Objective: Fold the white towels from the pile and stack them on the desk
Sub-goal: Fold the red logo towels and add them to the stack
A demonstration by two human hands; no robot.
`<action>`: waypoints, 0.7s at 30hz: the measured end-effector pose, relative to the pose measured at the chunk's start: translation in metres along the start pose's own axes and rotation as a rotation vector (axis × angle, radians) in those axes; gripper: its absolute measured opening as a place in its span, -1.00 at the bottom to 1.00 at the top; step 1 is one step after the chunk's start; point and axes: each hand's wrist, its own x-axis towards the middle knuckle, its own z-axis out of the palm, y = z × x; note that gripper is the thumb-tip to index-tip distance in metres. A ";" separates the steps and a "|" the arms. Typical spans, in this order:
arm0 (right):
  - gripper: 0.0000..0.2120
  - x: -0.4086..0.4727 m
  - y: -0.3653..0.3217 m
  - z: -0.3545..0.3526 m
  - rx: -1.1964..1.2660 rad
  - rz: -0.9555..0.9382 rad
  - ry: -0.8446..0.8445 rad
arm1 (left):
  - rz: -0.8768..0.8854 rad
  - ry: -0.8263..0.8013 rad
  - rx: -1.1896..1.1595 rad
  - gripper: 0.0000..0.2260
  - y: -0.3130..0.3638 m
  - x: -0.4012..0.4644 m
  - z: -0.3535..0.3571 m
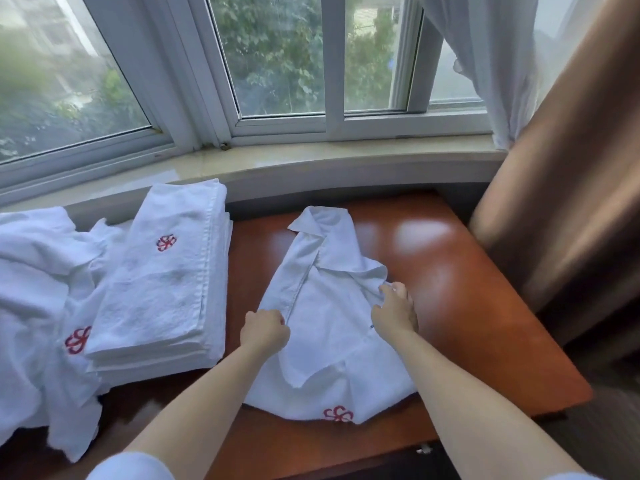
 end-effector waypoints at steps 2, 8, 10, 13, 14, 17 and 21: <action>-0.53 0.016 -0.008 0.002 -0.127 -0.069 -0.001 | 0.076 0.034 0.034 -0.73 0.002 0.013 -0.001; -0.56 0.044 -0.029 0.024 -0.375 -0.289 -0.214 | 0.208 -0.100 0.068 -0.52 0.004 0.049 0.005; -0.57 0.050 -0.033 0.030 -0.419 -0.313 -0.270 | 0.201 -0.104 0.120 -0.42 0.007 0.058 0.005; -0.56 0.062 -0.038 0.032 -0.464 -0.264 -0.294 | 0.206 -0.072 0.207 -0.52 0.010 0.072 0.003; -0.54 0.067 -0.040 0.032 -0.492 -0.250 -0.296 | 0.221 -0.039 0.254 -0.61 0.009 0.076 0.002; -0.56 0.080 -0.045 0.032 -0.512 -0.262 -0.248 | 0.235 -0.014 0.376 -0.71 0.007 0.086 -0.003; -0.66 0.104 -0.053 0.021 -0.318 -0.171 0.036 | 0.005 -0.398 0.680 -0.72 0.014 0.106 -0.026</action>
